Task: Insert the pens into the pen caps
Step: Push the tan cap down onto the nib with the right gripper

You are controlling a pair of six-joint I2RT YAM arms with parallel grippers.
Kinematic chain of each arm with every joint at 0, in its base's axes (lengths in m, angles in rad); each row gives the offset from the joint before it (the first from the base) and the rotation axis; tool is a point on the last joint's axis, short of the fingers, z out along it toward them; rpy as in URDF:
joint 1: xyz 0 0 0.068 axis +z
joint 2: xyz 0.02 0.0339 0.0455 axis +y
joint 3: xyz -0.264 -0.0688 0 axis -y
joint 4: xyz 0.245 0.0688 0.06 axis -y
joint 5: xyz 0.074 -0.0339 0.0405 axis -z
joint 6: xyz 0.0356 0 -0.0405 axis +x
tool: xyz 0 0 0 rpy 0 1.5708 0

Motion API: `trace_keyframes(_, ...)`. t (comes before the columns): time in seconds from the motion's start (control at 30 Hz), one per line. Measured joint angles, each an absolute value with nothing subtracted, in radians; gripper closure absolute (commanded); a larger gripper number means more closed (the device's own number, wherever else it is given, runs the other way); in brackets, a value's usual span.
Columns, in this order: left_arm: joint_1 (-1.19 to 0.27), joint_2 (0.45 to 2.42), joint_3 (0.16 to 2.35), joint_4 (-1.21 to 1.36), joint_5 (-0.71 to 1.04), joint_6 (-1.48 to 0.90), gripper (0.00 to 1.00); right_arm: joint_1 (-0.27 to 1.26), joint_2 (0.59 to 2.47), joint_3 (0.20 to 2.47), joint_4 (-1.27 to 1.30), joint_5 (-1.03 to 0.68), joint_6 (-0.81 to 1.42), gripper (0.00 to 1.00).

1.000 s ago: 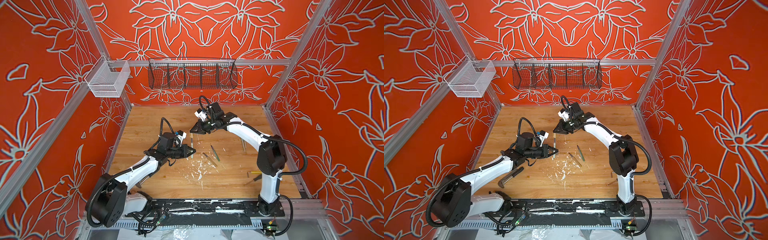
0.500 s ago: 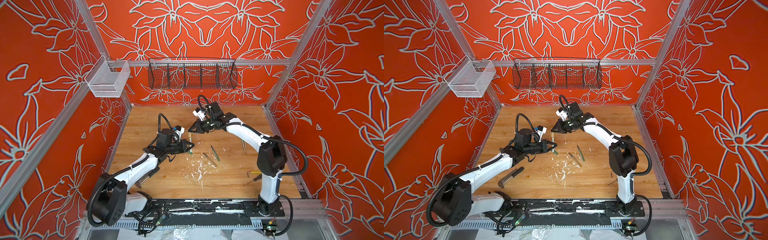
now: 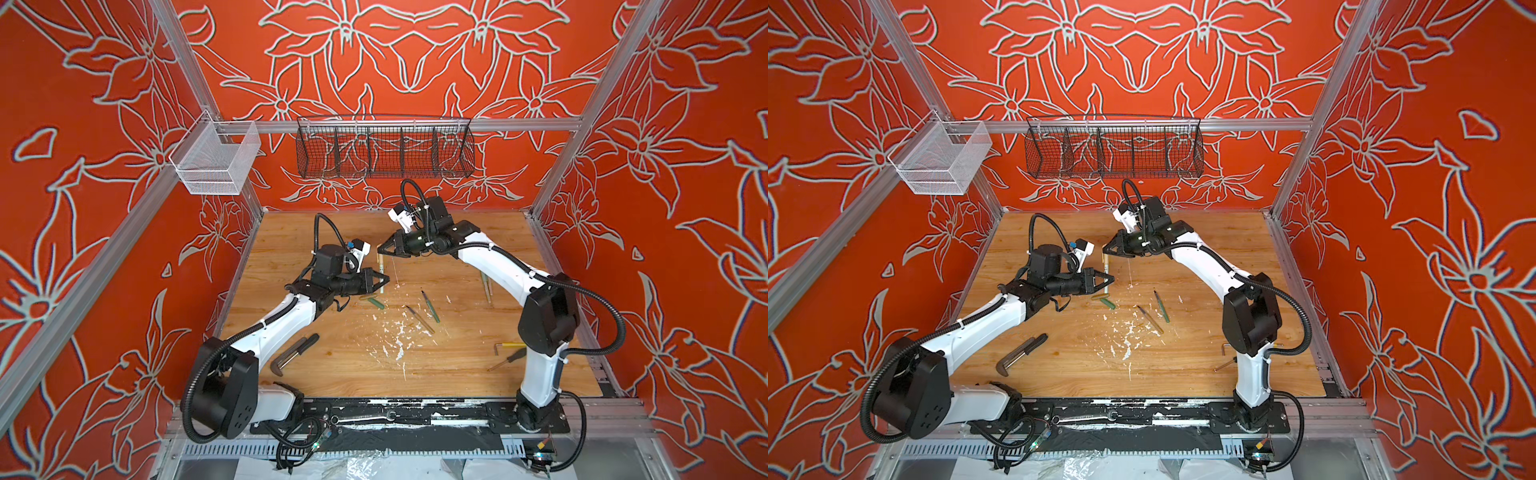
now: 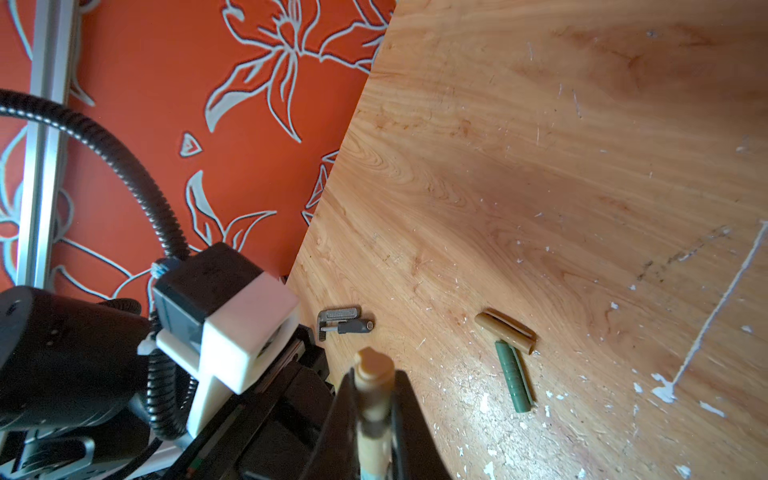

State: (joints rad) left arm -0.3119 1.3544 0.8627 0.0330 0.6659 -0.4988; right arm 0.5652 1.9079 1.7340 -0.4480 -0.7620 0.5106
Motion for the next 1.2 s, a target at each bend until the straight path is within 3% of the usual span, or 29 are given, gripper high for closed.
trace_keyframes(0.47,-0.265,1.470,1.045,-0.096,0.785,-0.431,1.00,0.559,1.916,1.794,-0.484,-0.717,0.370,1.00)
trace_keyframes(1.2,-0.242,1.478,1.053,-0.117,0.819,-0.432,1.00,0.553,1.953,1.814,-0.457,-0.812,0.398,1.00)
